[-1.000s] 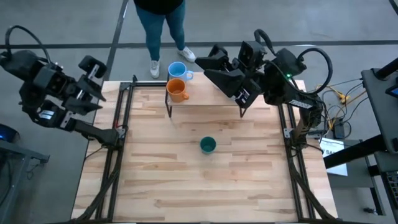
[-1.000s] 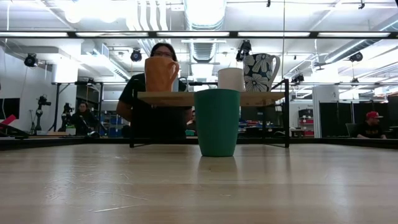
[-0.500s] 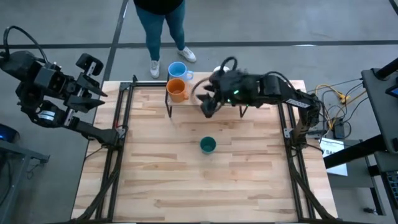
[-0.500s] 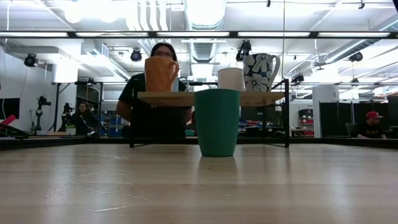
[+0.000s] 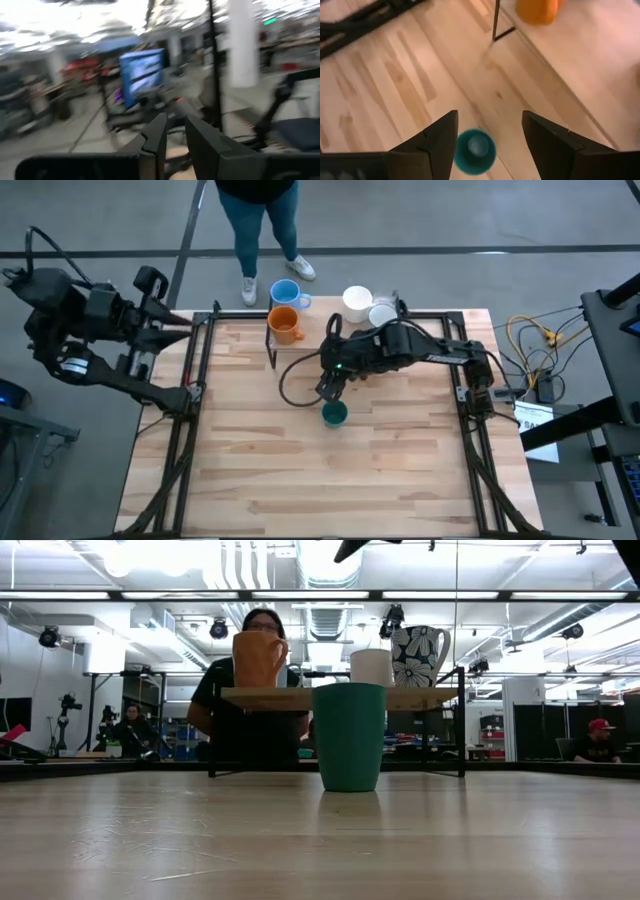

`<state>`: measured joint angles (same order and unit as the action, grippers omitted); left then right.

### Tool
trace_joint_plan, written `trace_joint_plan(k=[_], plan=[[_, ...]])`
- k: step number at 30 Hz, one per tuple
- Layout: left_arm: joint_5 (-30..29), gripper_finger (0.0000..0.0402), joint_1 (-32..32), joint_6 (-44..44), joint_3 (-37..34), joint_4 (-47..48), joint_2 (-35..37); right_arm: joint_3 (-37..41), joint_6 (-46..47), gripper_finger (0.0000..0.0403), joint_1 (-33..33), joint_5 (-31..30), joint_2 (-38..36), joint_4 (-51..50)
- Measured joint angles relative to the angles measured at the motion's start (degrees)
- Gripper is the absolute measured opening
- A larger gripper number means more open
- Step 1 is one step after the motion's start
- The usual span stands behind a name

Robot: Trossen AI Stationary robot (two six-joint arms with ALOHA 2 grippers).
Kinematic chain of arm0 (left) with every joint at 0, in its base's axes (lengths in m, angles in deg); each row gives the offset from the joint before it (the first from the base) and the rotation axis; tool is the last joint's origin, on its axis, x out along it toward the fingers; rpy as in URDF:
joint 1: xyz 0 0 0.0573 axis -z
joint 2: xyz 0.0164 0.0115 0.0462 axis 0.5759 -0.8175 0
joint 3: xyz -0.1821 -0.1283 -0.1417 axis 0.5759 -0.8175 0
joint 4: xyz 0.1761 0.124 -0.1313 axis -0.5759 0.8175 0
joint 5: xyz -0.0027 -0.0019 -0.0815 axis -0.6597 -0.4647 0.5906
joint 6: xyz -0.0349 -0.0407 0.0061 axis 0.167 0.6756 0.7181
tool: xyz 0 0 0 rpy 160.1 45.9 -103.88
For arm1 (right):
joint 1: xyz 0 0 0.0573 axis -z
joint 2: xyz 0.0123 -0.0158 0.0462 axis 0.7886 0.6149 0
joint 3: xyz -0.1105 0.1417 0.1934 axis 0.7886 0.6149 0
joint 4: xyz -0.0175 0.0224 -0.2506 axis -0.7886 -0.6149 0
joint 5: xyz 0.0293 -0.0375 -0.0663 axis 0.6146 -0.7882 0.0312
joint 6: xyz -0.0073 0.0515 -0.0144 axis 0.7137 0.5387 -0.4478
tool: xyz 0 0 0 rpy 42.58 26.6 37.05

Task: Stack small to large cups/mugs on shelf
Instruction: Put the green cup on the shelf

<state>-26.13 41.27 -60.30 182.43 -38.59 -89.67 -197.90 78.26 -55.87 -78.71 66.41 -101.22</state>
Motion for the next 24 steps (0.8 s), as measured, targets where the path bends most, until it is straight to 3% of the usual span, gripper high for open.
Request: trace_joint_plan(k=[3,9,16,24], plan=[[-6.8,0.0057,0.0,0.1,0.0,3.1,0.1,0.0,-0.1,0.0214,0.1,1.0,1.2,-1.4],[-14.6,0.0057,0.0,0.2,-0.1,9.3,0.3,0.0,0.9,0.0214,0.1,1.4,2.8,-6.3],[-16.8,0.0057,0.0,0.7,-0.1,14.0,0.1,0.1,4.2,0.0214,0.1,2.8,4.6,-10.9],[-19.5,0.0057,0.0,0.8,-0.1,18.0,-0.2,0.1,4.7,0.0214,-0.2,9.0,7.2,-10.8]])
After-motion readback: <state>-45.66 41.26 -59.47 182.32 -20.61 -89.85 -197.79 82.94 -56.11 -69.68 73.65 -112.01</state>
